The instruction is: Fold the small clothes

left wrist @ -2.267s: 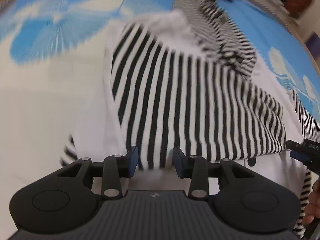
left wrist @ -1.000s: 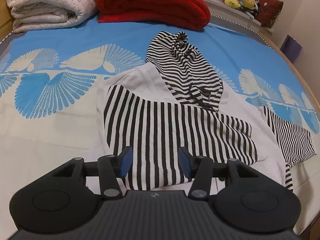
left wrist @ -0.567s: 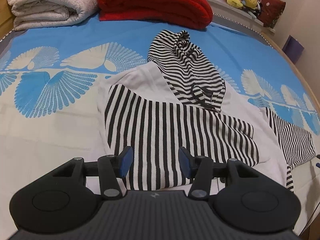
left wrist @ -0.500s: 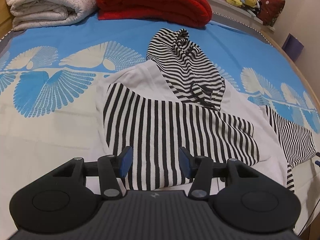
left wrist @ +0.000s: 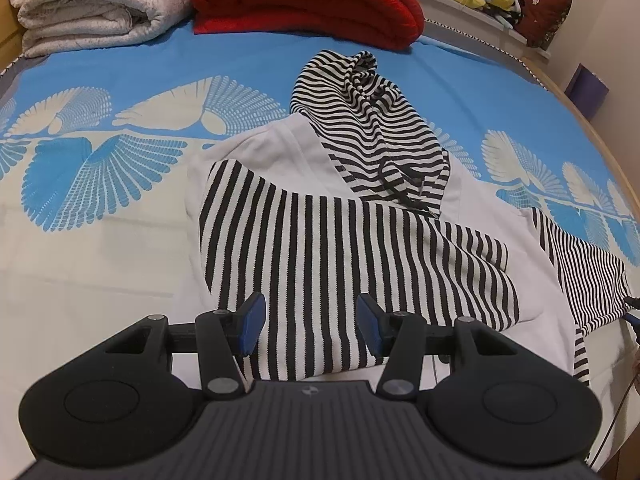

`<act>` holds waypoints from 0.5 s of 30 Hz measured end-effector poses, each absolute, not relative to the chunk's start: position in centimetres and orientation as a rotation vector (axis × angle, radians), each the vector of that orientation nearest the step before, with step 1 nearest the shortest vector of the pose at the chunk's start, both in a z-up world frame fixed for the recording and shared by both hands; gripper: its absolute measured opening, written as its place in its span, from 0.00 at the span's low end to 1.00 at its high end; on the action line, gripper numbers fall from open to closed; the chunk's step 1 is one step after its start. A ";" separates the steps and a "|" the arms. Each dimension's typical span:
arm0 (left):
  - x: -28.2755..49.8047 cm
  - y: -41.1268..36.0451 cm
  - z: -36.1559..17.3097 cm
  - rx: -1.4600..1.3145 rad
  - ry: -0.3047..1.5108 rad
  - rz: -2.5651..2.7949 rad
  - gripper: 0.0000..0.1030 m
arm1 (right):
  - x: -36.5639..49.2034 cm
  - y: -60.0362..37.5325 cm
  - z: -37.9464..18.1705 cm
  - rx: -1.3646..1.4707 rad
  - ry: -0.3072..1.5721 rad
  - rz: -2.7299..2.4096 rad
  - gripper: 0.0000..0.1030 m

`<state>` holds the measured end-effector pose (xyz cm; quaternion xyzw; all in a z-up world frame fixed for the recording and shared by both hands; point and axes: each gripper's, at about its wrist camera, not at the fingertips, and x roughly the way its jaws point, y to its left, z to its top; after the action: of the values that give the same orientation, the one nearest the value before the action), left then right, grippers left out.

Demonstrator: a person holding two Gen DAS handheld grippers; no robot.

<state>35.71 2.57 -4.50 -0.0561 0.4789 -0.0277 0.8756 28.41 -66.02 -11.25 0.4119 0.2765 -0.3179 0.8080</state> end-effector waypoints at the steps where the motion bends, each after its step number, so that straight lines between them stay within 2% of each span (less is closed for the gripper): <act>1: 35.7 2.5 -4.5 -0.115 1.001 -0.058 0.54 | 28.4 -66.1 -11.3 0.881 0.587 -0.686 0.31; 5: 35.7 2.6 -4.6 -0.118 1.004 -0.055 0.54 | 28.4 -66.2 -11.3 0.873 0.576 -0.705 0.30; 11: 35.6 2.6 -4.6 -0.120 1.003 -0.056 0.54 | 28.4 -66.0 -11.3 0.842 0.563 -0.771 0.04; 15: 35.5 2.7 -4.7 -0.119 1.004 -0.058 0.54 | 28.6 -65.3 -10.4 0.796 0.531 -0.779 0.01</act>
<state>35.49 2.71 -4.66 -0.0570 0.4808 -0.0277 0.8746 28.57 -65.30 -10.40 0.3732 0.2490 -0.3654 0.8156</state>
